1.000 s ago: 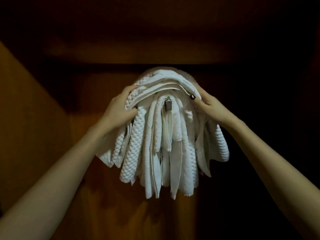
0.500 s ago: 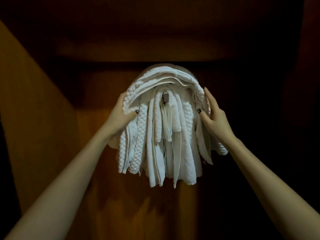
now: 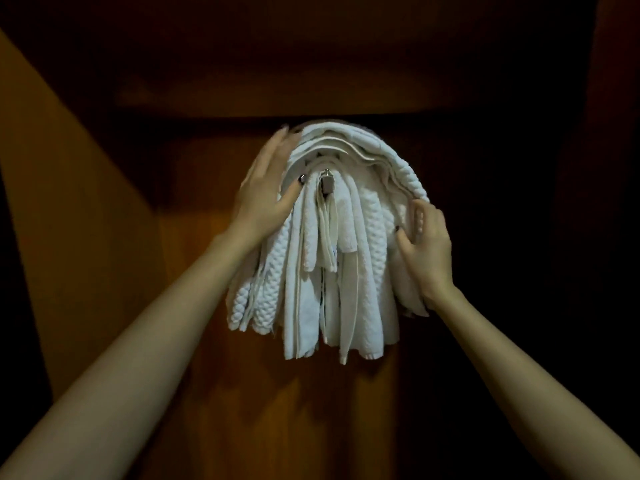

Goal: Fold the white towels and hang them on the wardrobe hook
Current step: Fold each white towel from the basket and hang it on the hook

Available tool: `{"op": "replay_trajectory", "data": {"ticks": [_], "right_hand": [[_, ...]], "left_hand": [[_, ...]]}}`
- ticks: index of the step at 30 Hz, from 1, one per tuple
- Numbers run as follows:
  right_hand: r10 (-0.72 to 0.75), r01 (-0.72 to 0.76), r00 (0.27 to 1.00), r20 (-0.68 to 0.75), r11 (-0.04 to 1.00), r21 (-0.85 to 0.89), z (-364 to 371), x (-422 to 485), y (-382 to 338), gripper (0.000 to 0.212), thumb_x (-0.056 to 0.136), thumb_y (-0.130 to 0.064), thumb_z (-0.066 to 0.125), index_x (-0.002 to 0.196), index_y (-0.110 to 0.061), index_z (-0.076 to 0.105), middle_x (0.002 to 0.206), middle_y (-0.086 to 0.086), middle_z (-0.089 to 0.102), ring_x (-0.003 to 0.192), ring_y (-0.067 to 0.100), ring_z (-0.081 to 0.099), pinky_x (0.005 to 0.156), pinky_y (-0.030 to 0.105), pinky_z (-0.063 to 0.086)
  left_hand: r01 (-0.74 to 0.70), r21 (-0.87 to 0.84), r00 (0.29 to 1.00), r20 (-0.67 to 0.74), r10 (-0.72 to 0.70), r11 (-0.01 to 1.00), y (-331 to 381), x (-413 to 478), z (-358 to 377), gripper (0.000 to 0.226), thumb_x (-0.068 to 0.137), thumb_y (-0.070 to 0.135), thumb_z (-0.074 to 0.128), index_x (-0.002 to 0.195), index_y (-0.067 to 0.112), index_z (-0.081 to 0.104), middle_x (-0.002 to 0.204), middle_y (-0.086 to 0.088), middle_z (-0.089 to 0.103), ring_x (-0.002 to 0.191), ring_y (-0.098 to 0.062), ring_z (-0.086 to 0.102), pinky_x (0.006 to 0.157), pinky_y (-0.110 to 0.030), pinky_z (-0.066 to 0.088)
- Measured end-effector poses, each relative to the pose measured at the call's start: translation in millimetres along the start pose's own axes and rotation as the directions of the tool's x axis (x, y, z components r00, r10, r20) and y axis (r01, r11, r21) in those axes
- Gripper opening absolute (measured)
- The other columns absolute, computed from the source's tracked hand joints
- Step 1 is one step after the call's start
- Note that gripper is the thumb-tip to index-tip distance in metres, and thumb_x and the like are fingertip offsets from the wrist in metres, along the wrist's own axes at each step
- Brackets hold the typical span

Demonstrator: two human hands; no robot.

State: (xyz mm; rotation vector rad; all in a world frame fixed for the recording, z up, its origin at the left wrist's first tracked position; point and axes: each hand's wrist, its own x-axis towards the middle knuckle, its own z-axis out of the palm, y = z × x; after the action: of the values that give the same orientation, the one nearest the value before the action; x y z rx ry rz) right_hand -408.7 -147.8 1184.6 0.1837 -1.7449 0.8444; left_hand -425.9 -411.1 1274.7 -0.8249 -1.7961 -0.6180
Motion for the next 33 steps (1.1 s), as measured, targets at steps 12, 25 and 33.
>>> {"op": "replay_trajectory", "data": {"ticks": [12,25,33], "right_hand": [[-0.061,0.049,0.997,-0.041,0.966,-0.253,-21.8,7.2,17.7,0.017,0.092,-0.022,0.061,0.1,-0.007,0.058,0.107,0.004,0.052,0.093,0.022,0.057,0.065,0.032,0.043],[-0.175,0.196,0.979,0.108,0.955,-0.224,-39.0,54.8,29.6,0.026,0.084,0.0,0.057,0.099,-0.019,0.066,0.104,-0.003,0.041,0.089,0.018,0.052,0.073,0.032,0.048],[-0.147,0.371,0.901,0.408,0.75,-0.547,-30.7,70.2,16.7,0.059,0.093,-0.007,0.041,0.139,-0.043,0.046,0.123,0.007,0.042,0.083,0.024,0.053,0.055,0.033,0.045]], "left_hand": [[-0.16,-0.079,0.969,0.179,0.172,0.984,-4.6,76.2,2.9,0.049,0.096,0.025,0.051,0.141,0.043,0.04,0.146,0.006,0.045,0.131,-0.008,0.04,0.108,-0.04,0.037],[-0.048,-0.157,0.964,0.252,0.087,0.986,-11.2,85.5,2.6,0.051,0.094,0.023,0.043,0.132,0.056,0.042,0.14,0.014,0.049,0.128,-0.006,0.044,0.104,-0.033,0.04],[0.014,-0.199,0.958,0.284,0.044,0.98,-13.4,105.8,6.4,0.053,0.09,0.024,0.041,0.124,0.065,0.044,0.142,0.02,0.046,0.127,0.001,0.044,0.099,-0.019,0.036]]}}
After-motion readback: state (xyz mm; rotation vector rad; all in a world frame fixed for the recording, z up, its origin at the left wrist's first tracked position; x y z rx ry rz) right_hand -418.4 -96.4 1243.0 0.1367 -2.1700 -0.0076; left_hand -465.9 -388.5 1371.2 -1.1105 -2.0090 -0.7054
